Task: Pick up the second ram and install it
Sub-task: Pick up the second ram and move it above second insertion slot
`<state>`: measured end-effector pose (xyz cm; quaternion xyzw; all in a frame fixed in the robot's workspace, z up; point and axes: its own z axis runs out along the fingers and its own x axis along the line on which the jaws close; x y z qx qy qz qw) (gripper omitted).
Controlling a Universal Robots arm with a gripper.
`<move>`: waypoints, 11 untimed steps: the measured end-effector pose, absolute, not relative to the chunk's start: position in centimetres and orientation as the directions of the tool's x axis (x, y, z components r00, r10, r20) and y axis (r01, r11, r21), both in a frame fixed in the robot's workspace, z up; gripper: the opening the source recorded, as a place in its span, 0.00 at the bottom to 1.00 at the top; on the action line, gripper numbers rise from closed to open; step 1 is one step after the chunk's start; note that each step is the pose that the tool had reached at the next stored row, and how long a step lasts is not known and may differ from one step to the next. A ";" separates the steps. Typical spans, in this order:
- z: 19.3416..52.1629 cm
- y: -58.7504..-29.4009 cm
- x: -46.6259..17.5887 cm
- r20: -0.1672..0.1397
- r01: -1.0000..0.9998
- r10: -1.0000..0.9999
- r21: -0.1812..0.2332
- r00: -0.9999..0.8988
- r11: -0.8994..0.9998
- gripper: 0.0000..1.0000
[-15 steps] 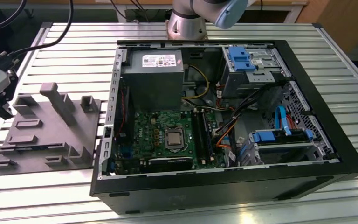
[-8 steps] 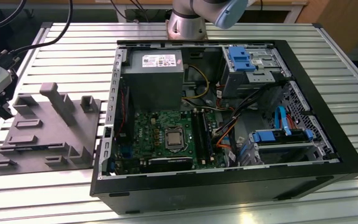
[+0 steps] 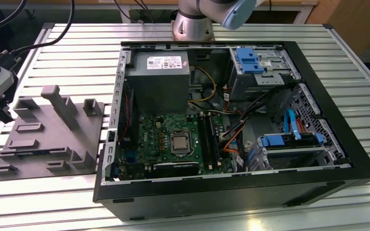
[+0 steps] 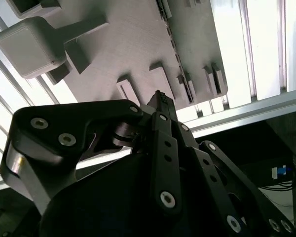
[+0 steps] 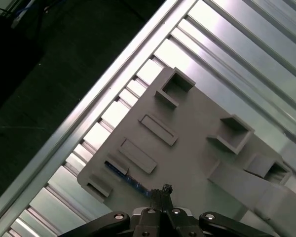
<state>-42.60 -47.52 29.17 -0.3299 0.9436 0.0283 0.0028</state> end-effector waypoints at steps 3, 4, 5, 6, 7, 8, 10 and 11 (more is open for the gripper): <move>29.2 -47.5 -42.6 -0.024 -0.634 -0.633 0.052 -0.774 0.772 0.11; 29.2 -47.5 -42.6 -0.024 -0.637 -0.637 0.052 -0.771 0.769 0.11; 29.2 -47.5 -42.6 -0.024 -0.641 -0.641 0.052 -0.767 0.766 0.11; 29.2 -47.5 -42.6 -0.024 -0.644 -0.644 0.052 -0.765 0.763 0.11; 29.2 -47.5 -42.6 -0.024 -0.648 -0.647 0.052 -0.762 0.760 0.11; 29.2 -47.5 -42.6 -0.024 -0.651 -0.651 0.052 -0.759 0.757 0.11; 29.2 -47.5 -42.6 -0.024 -0.658 -0.657 0.052 -0.753 0.752 0.11; 29.2 -47.5 -42.6 -0.024 -0.661 -0.661 0.052 -0.750 0.749 0.11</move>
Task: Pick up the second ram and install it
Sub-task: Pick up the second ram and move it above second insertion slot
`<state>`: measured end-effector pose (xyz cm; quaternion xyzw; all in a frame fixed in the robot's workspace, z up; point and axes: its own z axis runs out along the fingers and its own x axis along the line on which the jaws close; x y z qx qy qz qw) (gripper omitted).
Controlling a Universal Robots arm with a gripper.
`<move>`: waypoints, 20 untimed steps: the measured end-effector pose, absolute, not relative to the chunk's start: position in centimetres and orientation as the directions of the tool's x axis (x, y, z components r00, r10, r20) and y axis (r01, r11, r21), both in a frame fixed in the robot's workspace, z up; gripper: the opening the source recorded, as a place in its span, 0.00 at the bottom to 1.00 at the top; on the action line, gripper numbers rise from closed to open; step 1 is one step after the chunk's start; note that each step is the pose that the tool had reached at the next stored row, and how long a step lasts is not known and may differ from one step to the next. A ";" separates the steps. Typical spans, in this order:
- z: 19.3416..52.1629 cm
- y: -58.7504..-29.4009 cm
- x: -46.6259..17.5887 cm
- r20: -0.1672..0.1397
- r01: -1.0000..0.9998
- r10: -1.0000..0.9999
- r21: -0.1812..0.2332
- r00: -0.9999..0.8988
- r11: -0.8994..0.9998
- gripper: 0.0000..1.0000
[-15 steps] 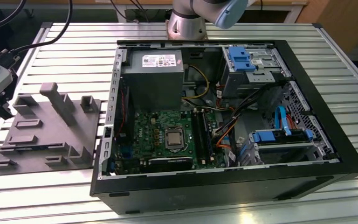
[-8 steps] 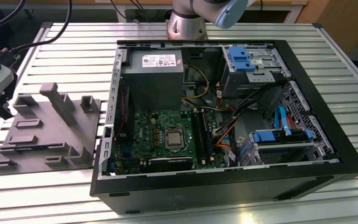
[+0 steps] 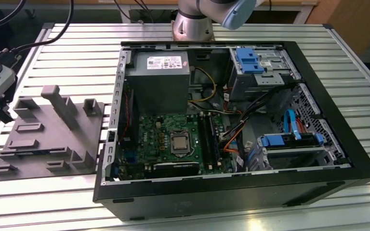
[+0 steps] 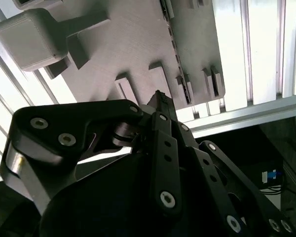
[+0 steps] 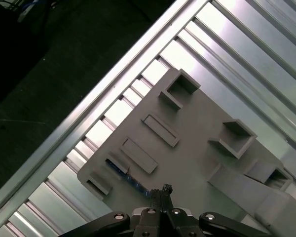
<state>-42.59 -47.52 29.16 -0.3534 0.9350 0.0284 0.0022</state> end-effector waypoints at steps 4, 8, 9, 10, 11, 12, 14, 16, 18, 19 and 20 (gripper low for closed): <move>29.2 -47.5 -42.6 -0.024 -0.674 -0.673 0.052 -0.739 0.737 0.11; 29.2 -47.5 -42.6 -0.024 -0.686 -0.686 0.052 -0.728 0.726 0.11; 29.2 -47.5 -42.6 -0.024 -0.689 -0.688 0.052 -0.725 0.723 0.11; 29.2 -47.5 -42.6 -0.024 -0.691 -0.691 0.052 -0.722 0.721 0.11; 29.2 -47.5 -42.6 -0.024 -0.694 -0.694 0.052 -0.720 0.718 0.11; 29.2 -47.5 -42.6 -0.024 -0.696 -0.696 0.052 -0.718 0.716 0.11; 29.2 -47.5 -42.6 -0.024 -0.701 -0.700 0.052 -0.713 0.712 0.11; 29.2 -47.5 -42.6 -0.024 -0.705 -0.705 0.052 -0.709 0.707 0.11; 29.2 -47.5 -42.6 -0.024 -0.712 -0.712 0.052 -0.702 0.701 0.11; 29.2 -47.5 -42.6 -0.024 -0.715 -0.715 0.052 -0.698 0.697 0.11; 29.2 -47.5 -42.6 -0.024 -0.719 -0.719 0.052 -0.694 0.693 0.11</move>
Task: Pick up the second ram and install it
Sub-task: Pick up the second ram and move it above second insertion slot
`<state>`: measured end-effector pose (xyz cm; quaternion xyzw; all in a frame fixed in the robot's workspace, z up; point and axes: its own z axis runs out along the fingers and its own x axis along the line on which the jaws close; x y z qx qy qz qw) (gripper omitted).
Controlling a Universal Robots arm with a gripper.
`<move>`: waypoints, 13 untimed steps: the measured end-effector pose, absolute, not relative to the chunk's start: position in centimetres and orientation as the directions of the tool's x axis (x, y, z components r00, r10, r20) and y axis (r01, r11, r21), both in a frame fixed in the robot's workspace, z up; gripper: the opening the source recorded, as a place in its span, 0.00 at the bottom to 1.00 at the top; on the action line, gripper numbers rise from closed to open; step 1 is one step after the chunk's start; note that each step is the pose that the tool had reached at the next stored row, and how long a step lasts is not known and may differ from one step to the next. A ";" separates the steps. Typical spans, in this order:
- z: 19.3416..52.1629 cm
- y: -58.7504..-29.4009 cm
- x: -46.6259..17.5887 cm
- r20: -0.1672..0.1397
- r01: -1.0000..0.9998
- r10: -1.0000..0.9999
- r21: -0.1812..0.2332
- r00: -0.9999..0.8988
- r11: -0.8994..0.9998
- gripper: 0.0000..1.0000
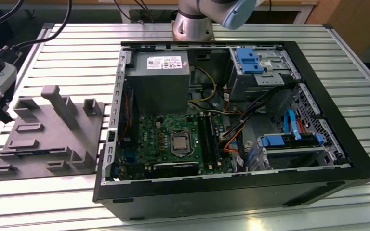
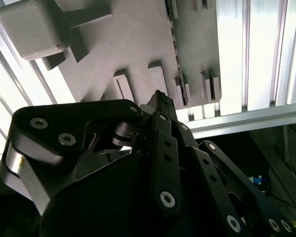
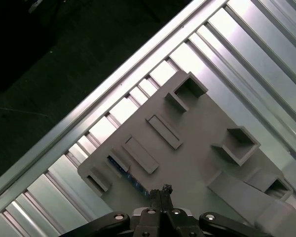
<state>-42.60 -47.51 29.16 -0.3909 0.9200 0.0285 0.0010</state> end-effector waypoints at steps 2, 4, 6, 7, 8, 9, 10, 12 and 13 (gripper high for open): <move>29.2 -47.5 -42.6 -0.024 -0.727 -0.727 0.052 -0.686 0.684 0.11; 29.2 -47.5 -42.6 -0.024 -0.733 -0.733 0.052 -0.680 0.678 0.11; 29.2 -47.5 -42.6 -0.024 -0.739 -0.739 0.052 -0.673 0.671 0.11; 29.2 -47.5 -42.6 -0.024 -0.743 -0.743 0.052 -0.669 0.667 0.11; 29.2 -47.5 -42.6 -0.024 -0.746 -0.746 0.052 -0.665 0.664 0.11; 29.2 -47.5 -42.6 -0.024 -0.750 -0.750 0.052 -0.661 0.660 0.11; 29.2 -47.5 -42.6 -0.024 -0.754 -0.754 0.052 -0.657 0.655 0.11; 29.2 -47.5 -42.6 -0.024 -0.762 -0.762 0.052 -0.647 0.645 0.11; 29.2 -47.5 -42.6 -0.024 -0.767 -0.767 0.052 -0.641 0.640 0.11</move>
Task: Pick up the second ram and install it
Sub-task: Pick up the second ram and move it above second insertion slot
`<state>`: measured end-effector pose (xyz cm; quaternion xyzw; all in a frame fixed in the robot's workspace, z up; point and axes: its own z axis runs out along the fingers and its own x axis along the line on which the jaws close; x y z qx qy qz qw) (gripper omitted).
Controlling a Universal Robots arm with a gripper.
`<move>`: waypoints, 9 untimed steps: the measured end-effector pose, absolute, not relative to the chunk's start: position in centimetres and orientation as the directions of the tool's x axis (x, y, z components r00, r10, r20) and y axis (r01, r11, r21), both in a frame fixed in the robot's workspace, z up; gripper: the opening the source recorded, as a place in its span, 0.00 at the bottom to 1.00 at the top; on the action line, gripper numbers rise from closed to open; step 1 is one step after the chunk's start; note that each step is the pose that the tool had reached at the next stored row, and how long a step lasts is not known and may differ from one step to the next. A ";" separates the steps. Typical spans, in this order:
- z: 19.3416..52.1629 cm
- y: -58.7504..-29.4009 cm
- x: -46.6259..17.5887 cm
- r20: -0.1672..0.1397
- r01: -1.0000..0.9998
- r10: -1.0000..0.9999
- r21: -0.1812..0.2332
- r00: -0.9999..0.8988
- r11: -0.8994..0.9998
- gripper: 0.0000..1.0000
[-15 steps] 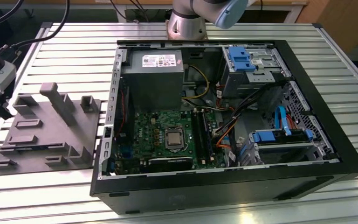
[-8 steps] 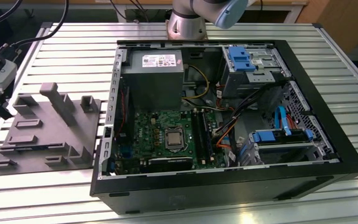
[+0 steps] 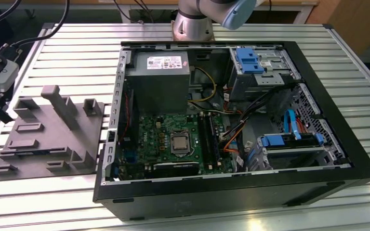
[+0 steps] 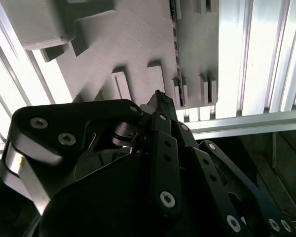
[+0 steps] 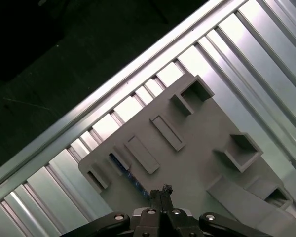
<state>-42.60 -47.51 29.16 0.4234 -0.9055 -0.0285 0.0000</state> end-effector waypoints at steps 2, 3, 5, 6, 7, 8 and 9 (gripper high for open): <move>29.2 -47.5 -42.6 -0.024 -0.776 -0.776 0.052 -0.631 0.629 0.11; 29.2 -47.5 -42.6 -0.024 -0.780 -0.781 0.052 -0.625 0.623 0.11; 29.2 -47.5 -42.6 -0.024 -0.790 -0.790 0.052 -0.612 0.611 0.11; 29.2 -47.5 -42.6 -0.024 -0.796 -0.796 0.052 -0.605 0.604 0.11; 29.2 -47.5 -42.6 -0.024 -0.800 -0.800 0.052 -0.599 0.597 0.11; 29.2 -47.5 -42.6 -0.024 -0.805 -0.805 0.052 -0.593 0.591 0.11; 29.2 -47.5 -42.6 -0.024 -0.810 -0.810 0.052 -0.586 0.584 0.11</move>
